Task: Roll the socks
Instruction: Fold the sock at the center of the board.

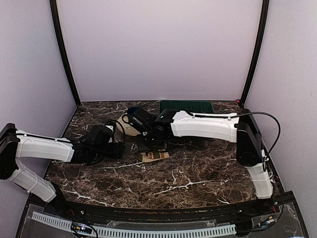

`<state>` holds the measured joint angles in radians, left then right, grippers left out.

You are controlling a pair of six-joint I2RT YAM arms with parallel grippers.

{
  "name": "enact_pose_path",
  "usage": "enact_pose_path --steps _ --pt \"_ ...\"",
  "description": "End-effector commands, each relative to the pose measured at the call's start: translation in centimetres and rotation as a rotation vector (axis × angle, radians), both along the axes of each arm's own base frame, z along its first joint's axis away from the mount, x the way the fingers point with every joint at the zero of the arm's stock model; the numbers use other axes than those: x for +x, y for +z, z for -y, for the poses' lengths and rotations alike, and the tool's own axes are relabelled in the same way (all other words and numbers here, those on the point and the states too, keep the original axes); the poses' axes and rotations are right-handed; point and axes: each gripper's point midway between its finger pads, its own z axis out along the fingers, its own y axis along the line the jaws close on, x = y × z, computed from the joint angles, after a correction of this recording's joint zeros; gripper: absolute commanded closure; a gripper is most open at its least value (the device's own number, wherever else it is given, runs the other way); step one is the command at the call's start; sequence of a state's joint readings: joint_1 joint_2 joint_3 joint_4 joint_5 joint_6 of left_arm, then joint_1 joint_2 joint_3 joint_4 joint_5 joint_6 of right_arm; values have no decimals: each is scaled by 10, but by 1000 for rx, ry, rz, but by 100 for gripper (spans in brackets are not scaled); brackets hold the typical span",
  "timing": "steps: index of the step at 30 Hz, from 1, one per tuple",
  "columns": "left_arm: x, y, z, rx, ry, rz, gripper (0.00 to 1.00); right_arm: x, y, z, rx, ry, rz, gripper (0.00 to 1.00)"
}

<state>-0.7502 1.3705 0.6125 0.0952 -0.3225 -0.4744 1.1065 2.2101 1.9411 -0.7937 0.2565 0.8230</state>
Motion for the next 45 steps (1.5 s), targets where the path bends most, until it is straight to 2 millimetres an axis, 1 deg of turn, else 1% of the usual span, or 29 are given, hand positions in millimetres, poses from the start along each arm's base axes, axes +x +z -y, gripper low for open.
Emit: enact_pose_path --steps 1,10,26,27,32,34,36,39,42,43,45 --pt "-4 1 -4 -1 8 -2 34 -10 1 -14 19 40 -6 100" --pt "-4 -3 -3 0 7 -13 34 -16 -8 -25 29 75 -24 100" --pt "-3 -4 0 0 2 -15 34 -13 -19 -38 35 94 -32 100" --pt "-3 -4 0 0 1 -16 34 -12 -20 -39 38 97 -31 99" --pt "-3 -4 0 3 2 -17 34 -10 -12 -48 83 113 -18 82" --pt "-3 -3 -1 5 2 -15 34 -9 -10 -48 87 115 -12 78" --pt "-2 0 0 5 4 -10 34 -8 -5 -47 97 117 -3 75" --pt "0 4 0 13 5 -4 34 -7 3 -41 110 110 22 74" --pt "1 11 7 9 -22 15 34 -2 11 -25 107 89 60 74" --pt "1 14 12 7 -41 26 34 2 15 -19 119 79 72 74" --pt "1 18 23 -6 -88 43 34 6 17 -5 150 58 88 76"
